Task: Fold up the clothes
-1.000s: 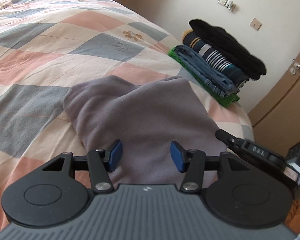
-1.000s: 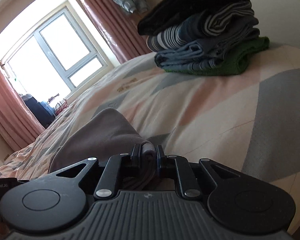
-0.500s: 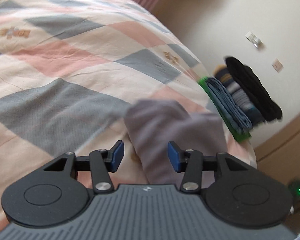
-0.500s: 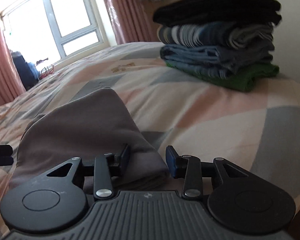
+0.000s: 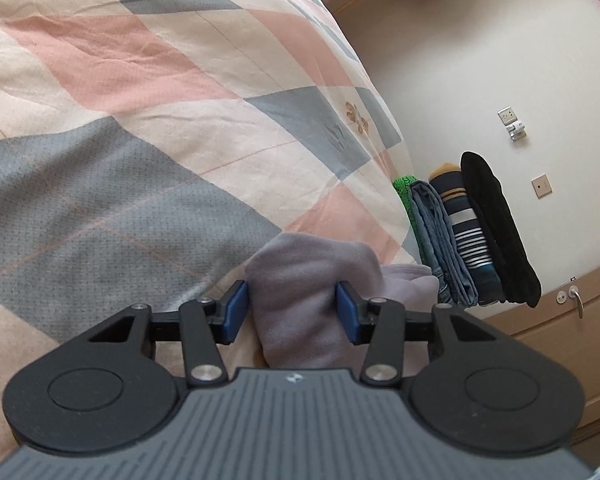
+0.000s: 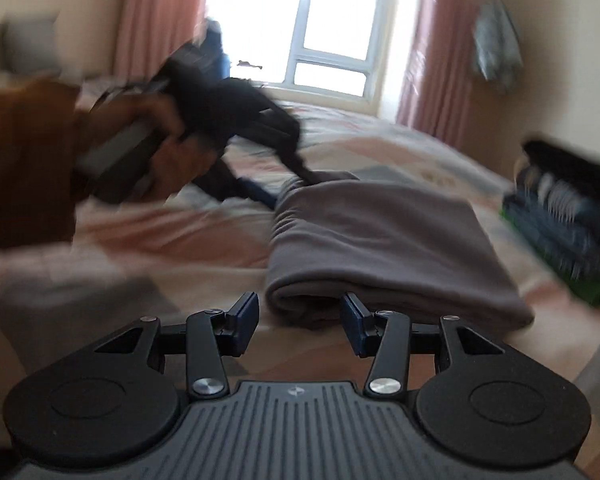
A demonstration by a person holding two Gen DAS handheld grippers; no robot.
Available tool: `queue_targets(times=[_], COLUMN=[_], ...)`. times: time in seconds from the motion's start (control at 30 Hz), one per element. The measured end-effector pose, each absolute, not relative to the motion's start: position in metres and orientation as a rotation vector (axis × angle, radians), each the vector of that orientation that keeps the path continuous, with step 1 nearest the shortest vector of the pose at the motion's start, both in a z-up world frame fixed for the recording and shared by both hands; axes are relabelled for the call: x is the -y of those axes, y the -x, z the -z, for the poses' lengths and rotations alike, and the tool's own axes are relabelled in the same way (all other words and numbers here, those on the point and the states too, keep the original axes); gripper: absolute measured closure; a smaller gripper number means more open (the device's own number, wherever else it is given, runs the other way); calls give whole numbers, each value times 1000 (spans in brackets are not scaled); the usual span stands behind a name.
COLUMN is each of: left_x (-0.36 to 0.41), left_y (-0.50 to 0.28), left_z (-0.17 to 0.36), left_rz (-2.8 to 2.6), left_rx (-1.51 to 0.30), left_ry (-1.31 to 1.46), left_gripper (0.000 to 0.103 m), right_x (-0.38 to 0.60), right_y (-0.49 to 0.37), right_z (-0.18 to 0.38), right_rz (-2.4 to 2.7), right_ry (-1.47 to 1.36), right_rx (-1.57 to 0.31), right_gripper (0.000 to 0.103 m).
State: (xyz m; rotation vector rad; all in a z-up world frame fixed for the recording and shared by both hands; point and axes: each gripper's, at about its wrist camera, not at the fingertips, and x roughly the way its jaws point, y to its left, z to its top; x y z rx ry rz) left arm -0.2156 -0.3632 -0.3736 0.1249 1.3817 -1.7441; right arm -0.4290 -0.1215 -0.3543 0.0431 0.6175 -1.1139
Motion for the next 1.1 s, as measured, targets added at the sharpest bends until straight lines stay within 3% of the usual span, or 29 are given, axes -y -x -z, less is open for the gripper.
queue_targets(times=[0.03,0.1,0.23,0.3,0.33,0.37,0.4,0.43,0.67,0.7,0.87,0.93,1.0,1.1], left_x=[364,364,366,370,372,374,376,377,380,381,368,353,335,297], left_y=[215,215,216,217,217,217,215,214,203,201,194,192,191,204], left_z=[374,375,382,386,387,388,389,389,412,418,398,379,362,338], left_rz=[1743,1740,1728,1725,1724,1729,1729,1729,1701,1687,1694,1707,1714,1739], left_rx=[-1384,-1391,-1411,-1421,-1425,-1427,-1435,-1444,-1508,-1531,-1486,-1396,-1320,-1220], left_ry=[-126,-125,-111,-107,-107,-106,-92,-78,39,64,44,21,-2,-85], left_gripper=[62,62,62,66,75,87,88,90,88,87,82,82,82,82], right_x=[117,110,108,114,118,123,129,135,149,149,151,150,149,139], right_y=[417,401,383,375,373,371,369,368,384,385,403,418,432,462], right_z=[360,371,398,411,414,417,417,413,391,398,388,375,365,350], right_rz=[1130,1152,1163,1161,1158,1150,1156,1166,1159,1159,1183,1196,1239,1288], right_ry=[66,274,534,621,646,659,658,644,377,360,198,68,-32,-229], right_rx=[-667,-733,-848,-889,-909,-928,-948,-970,-971,-1002,-943,-878,-803,-668], right_gripper=[48,31,29,36,38,50,71,79,96,103,103,93,64,57])
